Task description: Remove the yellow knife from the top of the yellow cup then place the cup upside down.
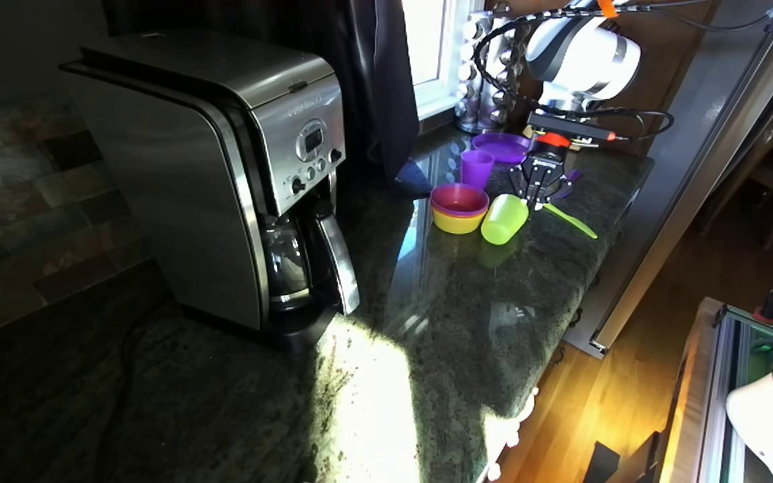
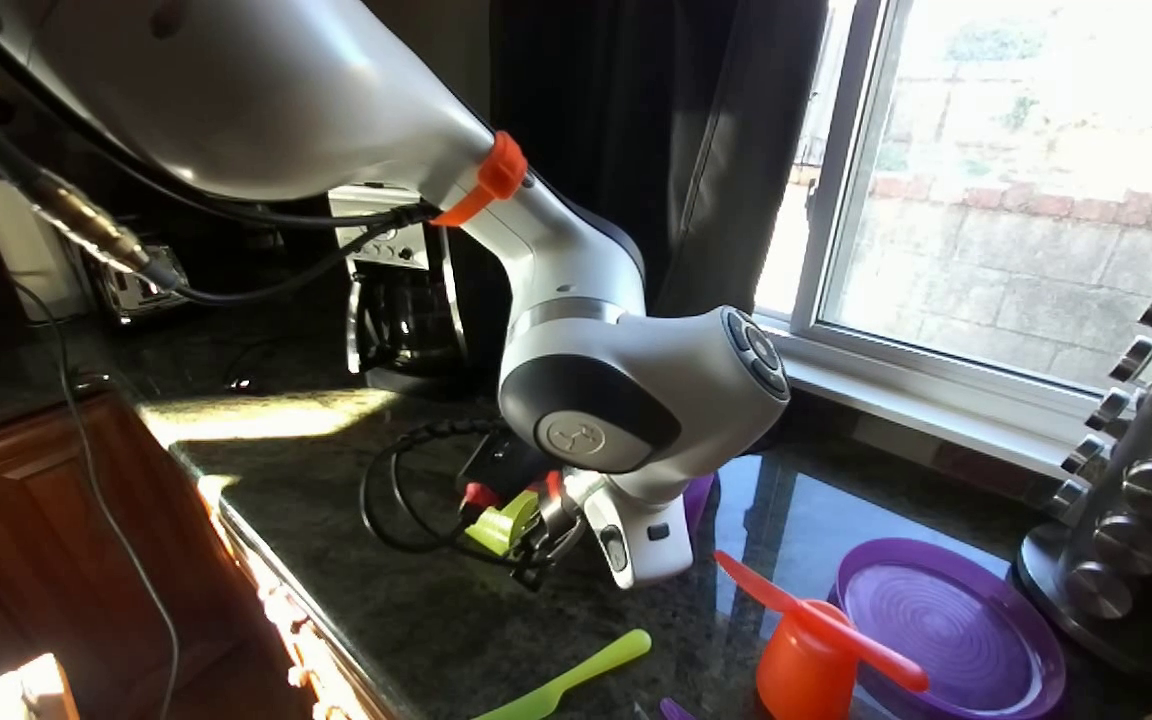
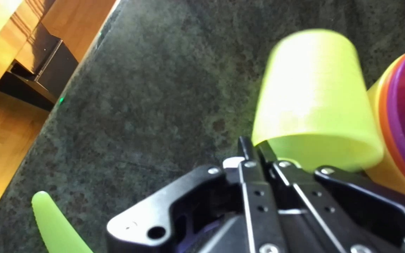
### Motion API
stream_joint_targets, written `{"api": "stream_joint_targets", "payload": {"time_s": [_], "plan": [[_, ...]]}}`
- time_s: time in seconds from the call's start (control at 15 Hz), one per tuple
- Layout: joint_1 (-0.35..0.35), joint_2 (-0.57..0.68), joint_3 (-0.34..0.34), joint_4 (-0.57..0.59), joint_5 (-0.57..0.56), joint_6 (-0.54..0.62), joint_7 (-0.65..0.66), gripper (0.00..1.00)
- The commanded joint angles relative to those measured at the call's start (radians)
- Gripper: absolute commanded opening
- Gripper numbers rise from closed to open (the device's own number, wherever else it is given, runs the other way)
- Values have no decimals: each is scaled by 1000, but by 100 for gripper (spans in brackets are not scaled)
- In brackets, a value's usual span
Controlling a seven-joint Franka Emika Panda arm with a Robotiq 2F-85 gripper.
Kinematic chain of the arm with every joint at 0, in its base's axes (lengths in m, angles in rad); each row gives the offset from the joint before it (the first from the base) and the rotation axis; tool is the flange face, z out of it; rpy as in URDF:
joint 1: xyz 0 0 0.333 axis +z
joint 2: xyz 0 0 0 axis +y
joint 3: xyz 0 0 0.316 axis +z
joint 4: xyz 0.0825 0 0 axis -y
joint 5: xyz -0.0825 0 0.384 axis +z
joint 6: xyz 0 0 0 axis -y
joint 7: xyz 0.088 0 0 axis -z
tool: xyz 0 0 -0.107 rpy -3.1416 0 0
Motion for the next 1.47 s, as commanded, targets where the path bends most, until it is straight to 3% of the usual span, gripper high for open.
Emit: {"api": "stream_joint_targets", "payload": {"time_s": [0.0,0.4,1.0,1.4], "plan": [[8,-4,-12,3,-3,4,4,0],[25,-111,-25,-64,-71,108,3,1],[41,-428,7,-326,-554,449,86,1],[-13,-539,97,-512,-776,826,141,1]]}}
